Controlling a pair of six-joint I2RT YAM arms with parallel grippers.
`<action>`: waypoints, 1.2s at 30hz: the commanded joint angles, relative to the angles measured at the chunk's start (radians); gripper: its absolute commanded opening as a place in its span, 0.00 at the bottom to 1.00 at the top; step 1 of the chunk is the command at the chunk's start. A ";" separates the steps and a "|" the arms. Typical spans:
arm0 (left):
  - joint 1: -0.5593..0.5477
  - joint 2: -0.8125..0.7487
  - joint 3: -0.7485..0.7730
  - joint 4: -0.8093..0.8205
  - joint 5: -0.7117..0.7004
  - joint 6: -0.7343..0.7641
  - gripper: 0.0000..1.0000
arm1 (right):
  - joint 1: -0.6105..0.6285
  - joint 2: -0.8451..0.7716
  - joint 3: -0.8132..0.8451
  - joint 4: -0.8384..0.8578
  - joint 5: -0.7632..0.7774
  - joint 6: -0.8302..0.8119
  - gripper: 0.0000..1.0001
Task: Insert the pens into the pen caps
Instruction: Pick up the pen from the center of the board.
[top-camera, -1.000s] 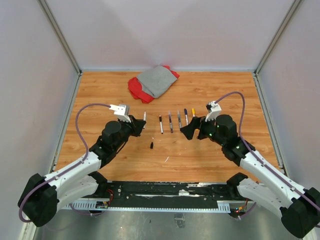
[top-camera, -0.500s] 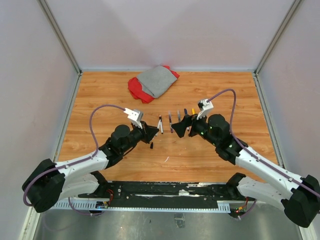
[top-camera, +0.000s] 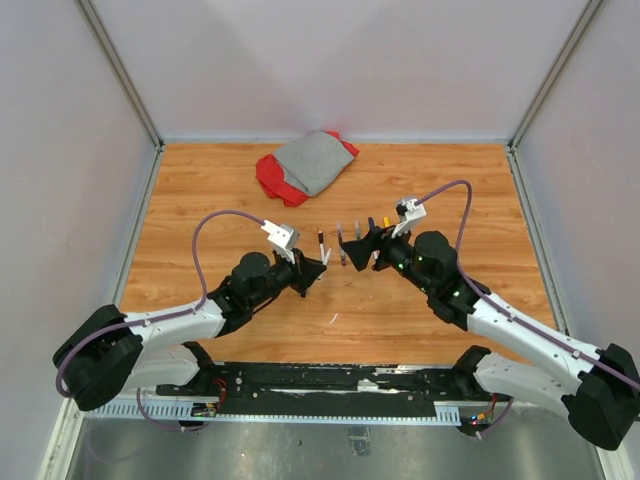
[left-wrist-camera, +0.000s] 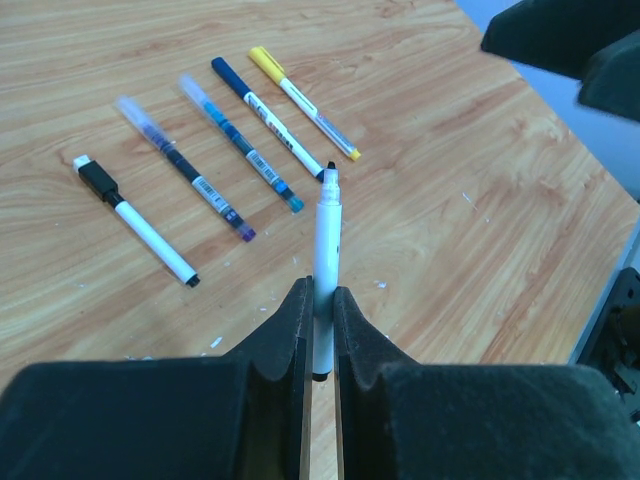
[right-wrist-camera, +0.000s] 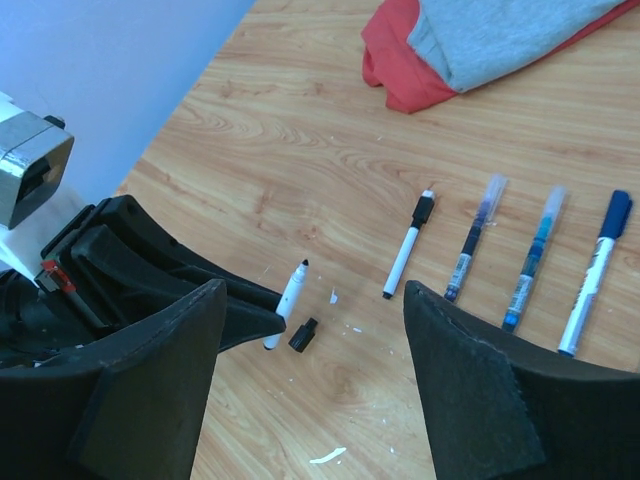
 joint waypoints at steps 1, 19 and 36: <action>-0.013 0.012 0.026 0.055 0.004 0.029 0.01 | 0.025 0.065 0.041 0.002 -0.005 0.054 0.71; -0.018 0.017 0.026 0.058 -0.007 0.036 0.00 | 0.033 0.284 0.022 0.221 -0.068 0.282 0.72; -0.020 0.022 0.027 0.064 -0.001 0.034 0.00 | 0.032 0.327 0.044 0.207 -0.078 0.294 0.57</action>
